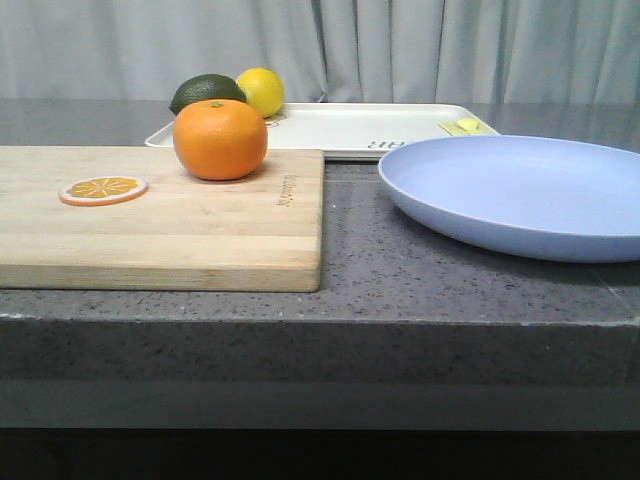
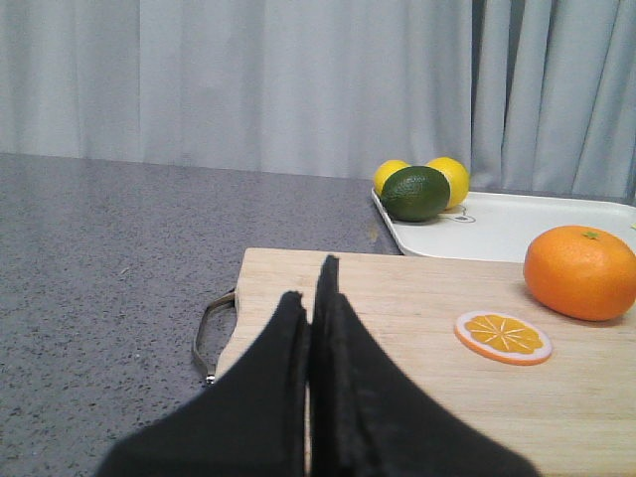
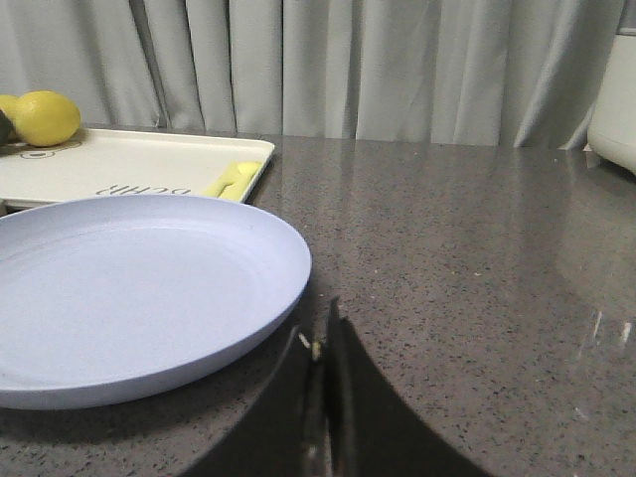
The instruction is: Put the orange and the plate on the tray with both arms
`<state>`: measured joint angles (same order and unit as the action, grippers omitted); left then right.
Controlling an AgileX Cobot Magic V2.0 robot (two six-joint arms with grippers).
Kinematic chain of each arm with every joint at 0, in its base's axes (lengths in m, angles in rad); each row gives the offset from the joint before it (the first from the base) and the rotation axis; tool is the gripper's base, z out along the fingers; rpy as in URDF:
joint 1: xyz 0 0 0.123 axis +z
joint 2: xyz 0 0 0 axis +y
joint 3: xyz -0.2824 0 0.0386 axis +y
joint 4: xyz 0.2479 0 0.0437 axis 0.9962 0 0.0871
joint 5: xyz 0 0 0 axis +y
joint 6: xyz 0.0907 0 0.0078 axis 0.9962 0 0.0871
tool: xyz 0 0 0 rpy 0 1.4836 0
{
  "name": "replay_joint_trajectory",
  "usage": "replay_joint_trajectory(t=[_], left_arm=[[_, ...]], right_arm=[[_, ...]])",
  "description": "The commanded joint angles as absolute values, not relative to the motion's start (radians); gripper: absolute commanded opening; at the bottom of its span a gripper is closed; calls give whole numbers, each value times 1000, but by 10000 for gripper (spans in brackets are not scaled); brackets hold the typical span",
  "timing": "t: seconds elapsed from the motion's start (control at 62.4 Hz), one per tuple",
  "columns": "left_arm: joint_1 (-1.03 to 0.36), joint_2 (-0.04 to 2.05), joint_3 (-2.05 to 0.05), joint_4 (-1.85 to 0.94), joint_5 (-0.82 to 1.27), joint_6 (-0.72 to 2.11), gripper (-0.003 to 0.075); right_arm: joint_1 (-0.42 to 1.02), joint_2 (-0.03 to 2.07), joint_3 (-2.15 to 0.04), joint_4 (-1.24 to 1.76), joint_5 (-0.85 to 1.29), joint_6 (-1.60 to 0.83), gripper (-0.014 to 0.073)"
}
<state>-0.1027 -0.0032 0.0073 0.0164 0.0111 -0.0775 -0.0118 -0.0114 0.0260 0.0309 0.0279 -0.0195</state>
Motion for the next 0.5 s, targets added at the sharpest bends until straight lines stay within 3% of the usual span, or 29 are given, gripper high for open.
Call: replay_joint_trajectory(t=[0.0,0.481], left_arm=[[-103,-23,34,8,-76,-80,-20],[-103,-23,31,8,-102,-80,-20]], right_arm=[[-9,-29,3,16,-60,-18,-67],[-9,-29,3,16,-82,-19,-67]])
